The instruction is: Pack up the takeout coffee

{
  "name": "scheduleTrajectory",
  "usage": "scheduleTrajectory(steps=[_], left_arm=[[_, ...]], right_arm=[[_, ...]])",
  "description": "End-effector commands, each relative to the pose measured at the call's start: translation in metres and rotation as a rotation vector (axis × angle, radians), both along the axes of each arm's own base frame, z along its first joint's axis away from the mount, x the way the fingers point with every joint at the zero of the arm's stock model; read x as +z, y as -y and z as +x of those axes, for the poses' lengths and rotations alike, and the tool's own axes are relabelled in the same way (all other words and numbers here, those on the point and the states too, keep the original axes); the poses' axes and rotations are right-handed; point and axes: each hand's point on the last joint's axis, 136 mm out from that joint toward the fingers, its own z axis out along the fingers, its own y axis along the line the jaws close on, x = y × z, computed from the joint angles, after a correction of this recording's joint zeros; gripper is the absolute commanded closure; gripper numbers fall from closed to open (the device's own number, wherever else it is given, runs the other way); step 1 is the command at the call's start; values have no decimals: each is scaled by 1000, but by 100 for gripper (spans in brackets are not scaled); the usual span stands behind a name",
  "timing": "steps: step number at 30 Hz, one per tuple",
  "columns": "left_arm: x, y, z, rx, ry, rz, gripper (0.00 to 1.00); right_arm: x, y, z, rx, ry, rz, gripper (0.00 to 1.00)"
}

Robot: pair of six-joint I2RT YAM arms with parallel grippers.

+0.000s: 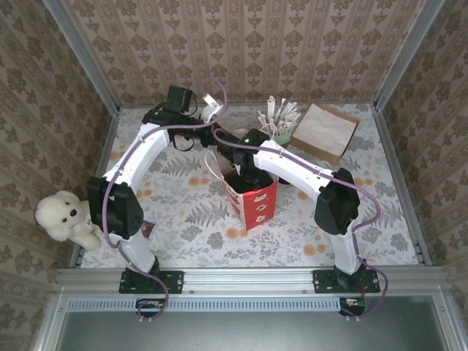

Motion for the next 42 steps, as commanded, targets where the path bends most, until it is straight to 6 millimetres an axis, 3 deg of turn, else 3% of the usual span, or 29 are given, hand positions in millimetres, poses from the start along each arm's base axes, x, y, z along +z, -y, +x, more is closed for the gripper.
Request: scheduleTrajectory(steps=[1, 42], left_arm=[[18, 1, -12, -21, 28, -38, 88], [21, 3, -15, -30, 22, -55, 87]], right_arm=[[3, -1, -1, 2, -4, 24, 45], [-23, 1, 2, 12, -58, 38, 46]])
